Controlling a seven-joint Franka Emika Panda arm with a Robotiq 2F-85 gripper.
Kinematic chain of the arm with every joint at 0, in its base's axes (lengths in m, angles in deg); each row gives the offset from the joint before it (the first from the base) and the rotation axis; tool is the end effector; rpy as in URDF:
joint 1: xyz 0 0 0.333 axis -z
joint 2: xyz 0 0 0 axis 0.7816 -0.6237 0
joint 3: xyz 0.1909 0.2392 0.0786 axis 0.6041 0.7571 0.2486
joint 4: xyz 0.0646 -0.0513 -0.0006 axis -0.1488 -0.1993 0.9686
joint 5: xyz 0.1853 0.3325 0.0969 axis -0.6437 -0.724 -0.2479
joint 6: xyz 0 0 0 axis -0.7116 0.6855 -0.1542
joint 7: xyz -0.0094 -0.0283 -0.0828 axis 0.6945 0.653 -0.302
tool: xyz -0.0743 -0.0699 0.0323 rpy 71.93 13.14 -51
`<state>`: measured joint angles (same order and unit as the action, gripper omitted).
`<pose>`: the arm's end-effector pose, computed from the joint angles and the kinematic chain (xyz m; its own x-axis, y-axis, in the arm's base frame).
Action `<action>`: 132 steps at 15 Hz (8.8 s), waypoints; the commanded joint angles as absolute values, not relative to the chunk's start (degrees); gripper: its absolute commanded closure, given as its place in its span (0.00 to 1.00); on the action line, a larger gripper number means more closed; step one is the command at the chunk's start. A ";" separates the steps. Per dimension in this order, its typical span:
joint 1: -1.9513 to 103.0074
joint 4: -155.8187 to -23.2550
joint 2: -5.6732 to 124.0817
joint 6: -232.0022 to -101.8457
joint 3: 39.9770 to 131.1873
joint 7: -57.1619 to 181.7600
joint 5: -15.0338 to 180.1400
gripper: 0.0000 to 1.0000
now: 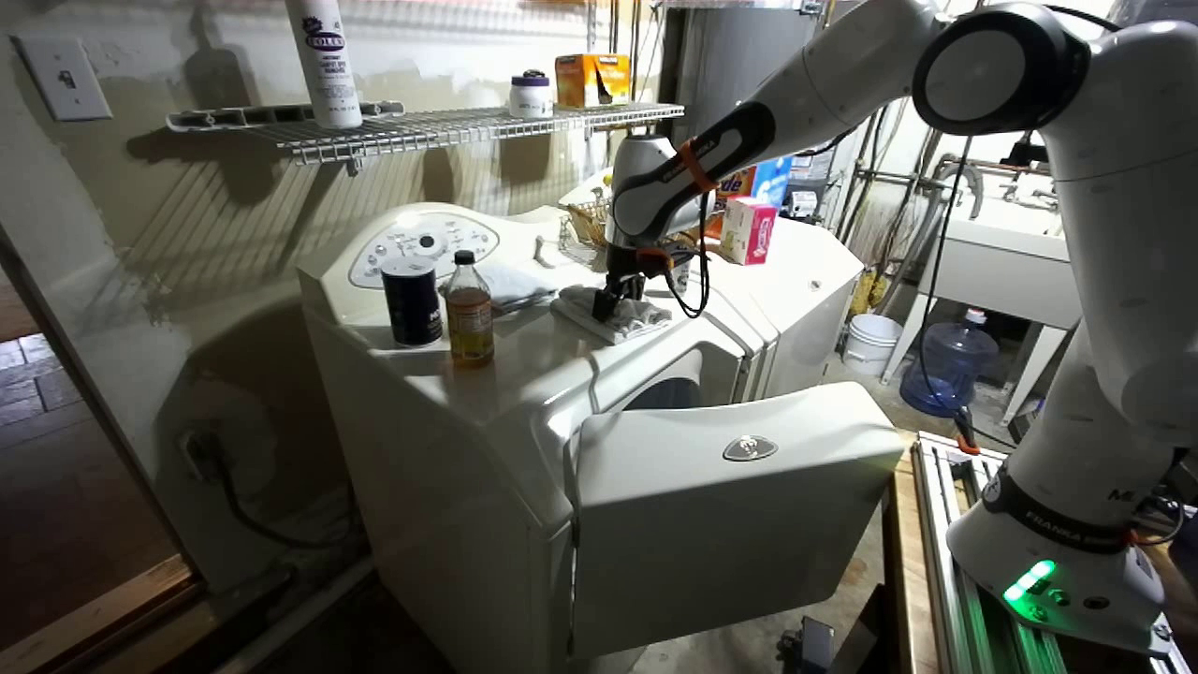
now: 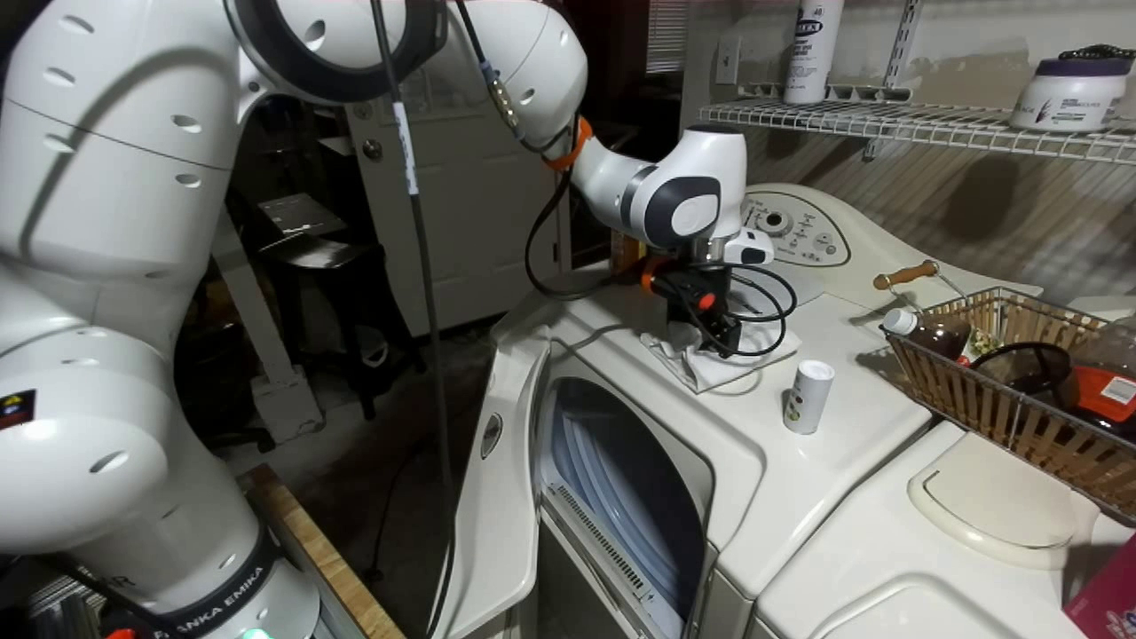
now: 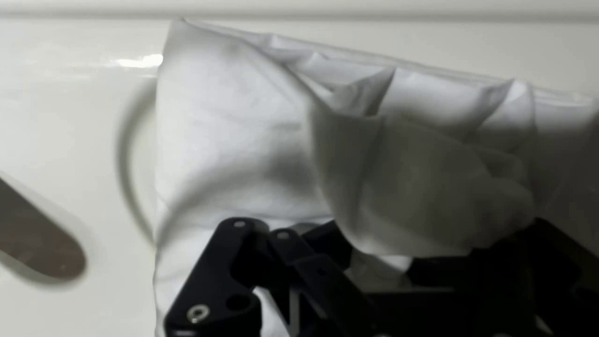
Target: Put the white towel in the open washing machine.
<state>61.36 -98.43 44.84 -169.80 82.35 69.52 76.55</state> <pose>0.6429 -0.1898 0.2698 0.9595 -0.2647 0.0966 -0.2685 -0.9628 0.0287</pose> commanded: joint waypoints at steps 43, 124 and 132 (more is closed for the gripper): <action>56.74 -108.63 55.80 -166.20 79.95 58.94 83.33 0.95; 122.57 -125.98 18.47 -209.67 132.61 87.70 61.27 1.00; 126.41 -125.08 8.14 -217.13 134.71 82.32 68.83 1.00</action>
